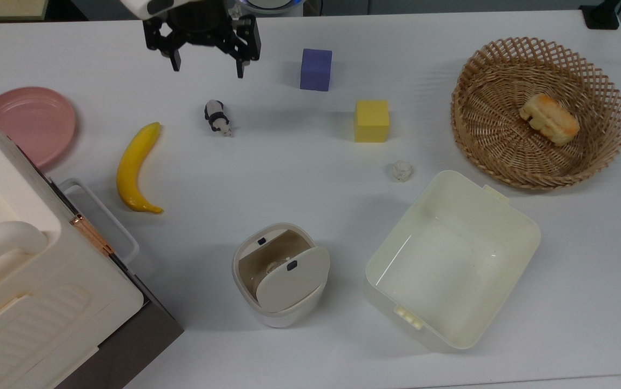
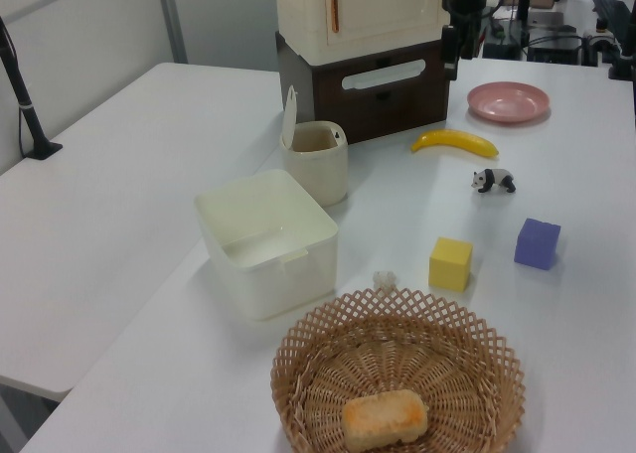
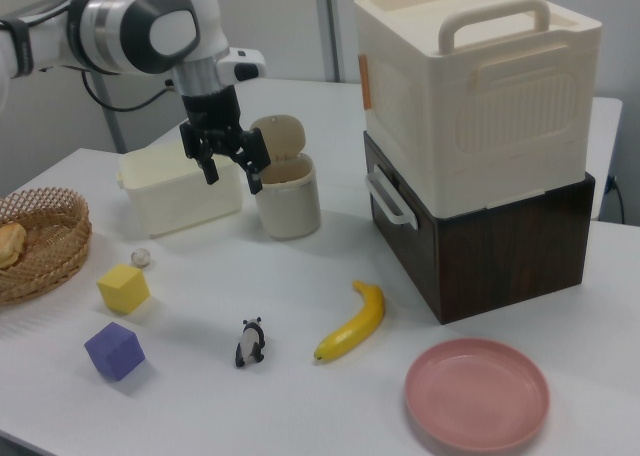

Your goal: Open the trash can

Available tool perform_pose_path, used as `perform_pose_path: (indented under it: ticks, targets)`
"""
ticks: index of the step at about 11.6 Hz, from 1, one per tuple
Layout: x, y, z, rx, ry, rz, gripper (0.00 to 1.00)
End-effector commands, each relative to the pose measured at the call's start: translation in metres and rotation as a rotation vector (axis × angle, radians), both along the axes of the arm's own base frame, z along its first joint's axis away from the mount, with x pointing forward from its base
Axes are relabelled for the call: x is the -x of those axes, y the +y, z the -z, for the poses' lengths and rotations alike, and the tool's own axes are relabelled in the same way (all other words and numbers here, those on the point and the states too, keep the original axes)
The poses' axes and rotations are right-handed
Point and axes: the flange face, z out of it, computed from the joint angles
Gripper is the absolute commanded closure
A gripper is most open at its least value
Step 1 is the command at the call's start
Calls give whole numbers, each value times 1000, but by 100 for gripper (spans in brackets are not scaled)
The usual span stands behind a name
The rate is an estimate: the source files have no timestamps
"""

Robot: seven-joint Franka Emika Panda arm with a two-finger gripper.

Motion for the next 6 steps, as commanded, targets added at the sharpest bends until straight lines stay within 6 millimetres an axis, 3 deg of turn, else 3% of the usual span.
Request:
perform_pose_path:
  ticks: [1, 6]
  targets:
    - [21, 22, -7, -20, 11, -15, 0]
    - [19, 24, -5, -21, 13, -16, 0]
